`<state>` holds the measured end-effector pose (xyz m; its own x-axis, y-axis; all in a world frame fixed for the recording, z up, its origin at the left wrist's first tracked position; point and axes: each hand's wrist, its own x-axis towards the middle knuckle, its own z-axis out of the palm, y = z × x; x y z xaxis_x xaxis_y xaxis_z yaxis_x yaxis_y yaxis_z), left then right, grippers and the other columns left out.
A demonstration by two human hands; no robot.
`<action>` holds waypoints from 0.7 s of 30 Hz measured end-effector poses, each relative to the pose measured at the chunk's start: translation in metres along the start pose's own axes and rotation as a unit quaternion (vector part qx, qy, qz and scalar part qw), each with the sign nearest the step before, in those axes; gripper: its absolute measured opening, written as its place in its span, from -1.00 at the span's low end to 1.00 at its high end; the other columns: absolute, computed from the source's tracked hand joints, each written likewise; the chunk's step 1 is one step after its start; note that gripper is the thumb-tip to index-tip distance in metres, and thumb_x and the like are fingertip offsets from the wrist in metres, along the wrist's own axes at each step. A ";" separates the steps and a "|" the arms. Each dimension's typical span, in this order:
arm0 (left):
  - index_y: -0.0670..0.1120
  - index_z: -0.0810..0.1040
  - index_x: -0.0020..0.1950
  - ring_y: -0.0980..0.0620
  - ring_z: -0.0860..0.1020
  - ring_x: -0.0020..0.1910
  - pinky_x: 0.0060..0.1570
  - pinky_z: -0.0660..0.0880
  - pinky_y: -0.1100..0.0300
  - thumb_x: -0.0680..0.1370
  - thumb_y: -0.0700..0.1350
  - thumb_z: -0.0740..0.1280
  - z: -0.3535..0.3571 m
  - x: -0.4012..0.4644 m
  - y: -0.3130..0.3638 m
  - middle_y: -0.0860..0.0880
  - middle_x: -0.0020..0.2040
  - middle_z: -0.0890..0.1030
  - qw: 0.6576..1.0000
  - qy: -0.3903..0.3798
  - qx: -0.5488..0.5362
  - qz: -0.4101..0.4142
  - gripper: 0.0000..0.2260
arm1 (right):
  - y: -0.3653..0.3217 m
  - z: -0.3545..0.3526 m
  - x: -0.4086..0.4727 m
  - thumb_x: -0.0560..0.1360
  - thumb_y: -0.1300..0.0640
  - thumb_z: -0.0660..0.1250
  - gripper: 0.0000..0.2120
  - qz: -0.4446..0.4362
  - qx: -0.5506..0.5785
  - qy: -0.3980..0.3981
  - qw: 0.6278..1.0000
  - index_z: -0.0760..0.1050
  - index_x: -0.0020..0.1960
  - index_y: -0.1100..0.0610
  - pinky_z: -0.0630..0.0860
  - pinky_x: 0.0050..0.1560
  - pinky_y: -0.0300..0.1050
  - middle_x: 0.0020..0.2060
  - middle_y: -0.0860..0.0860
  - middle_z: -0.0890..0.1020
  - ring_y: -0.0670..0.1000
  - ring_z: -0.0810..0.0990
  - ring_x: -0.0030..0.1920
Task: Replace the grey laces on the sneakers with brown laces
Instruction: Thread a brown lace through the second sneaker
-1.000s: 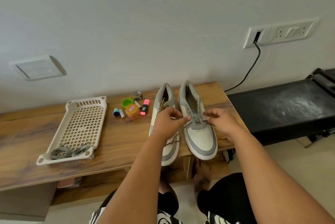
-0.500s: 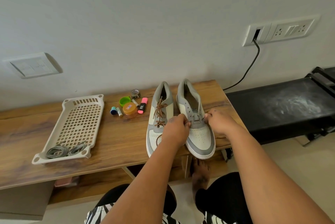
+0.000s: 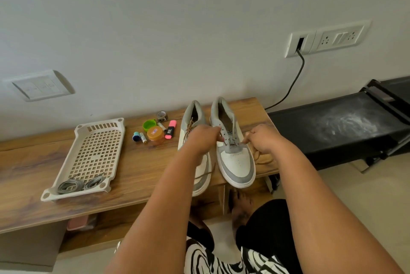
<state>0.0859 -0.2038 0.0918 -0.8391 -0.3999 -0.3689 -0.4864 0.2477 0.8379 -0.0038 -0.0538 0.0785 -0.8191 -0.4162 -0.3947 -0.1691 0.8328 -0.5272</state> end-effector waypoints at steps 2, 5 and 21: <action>-0.17 0.62 -0.12 -0.01 0.52 -0.15 -0.08 0.44 0.09 0.65 -0.02 0.21 -0.016 -0.016 0.013 -0.06 -0.14 0.62 0.999 0.032 0.012 0.020 -0.69 | -0.010 -0.016 -0.009 0.65 0.20 0.14 -0.75 -0.017 0.017 0.026 0.999 0.55 0.21 0.20 0.47 -0.02 -0.06 -0.25 -0.02 0.47 0.01 0.49 -0.16; -0.12 0.59 -0.23 -0.06 0.53 -0.14 0.00 0.48 0.06 0.64 -0.05 0.21 -0.034 -0.048 0.034 -0.08 -0.13 0.65 0.993 0.085 0.040 0.076 -0.69 | -0.028 -0.042 -0.038 0.66 0.23 0.09 -0.73 -0.060 0.109 0.089 0.988 0.55 0.18 0.22 0.47 -0.10 -0.05 -0.22 -0.01 0.49 -0.03 0.45 -0.22; -0.02 0.59 0.01 0.00 0.57 0.01 0.20 0.30 0.06 0.62 0.11 0.26 -0.057 -0.161 0.162 0.06 -0.12 0.63 0.716 0.372 0.472 0.356 -0.77 | -0.096 -0.152 -0.188 0.54 0.22 0.38 -0.87 -0.272 -0.087 0.274 0.918 0.67 0.04 0.12 0.54 -0.02 -0.17 -0.08 -0.01 0.66 -0.02 0.64 -0.07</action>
<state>0.1561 -0.1499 0.3095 -0.7649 -0.1477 0.6270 -0.2421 0.9679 -0.0672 0.0831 -0.0001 0.3178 -0.7320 -0.5813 0.3553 -0.6813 0.6211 -0.3873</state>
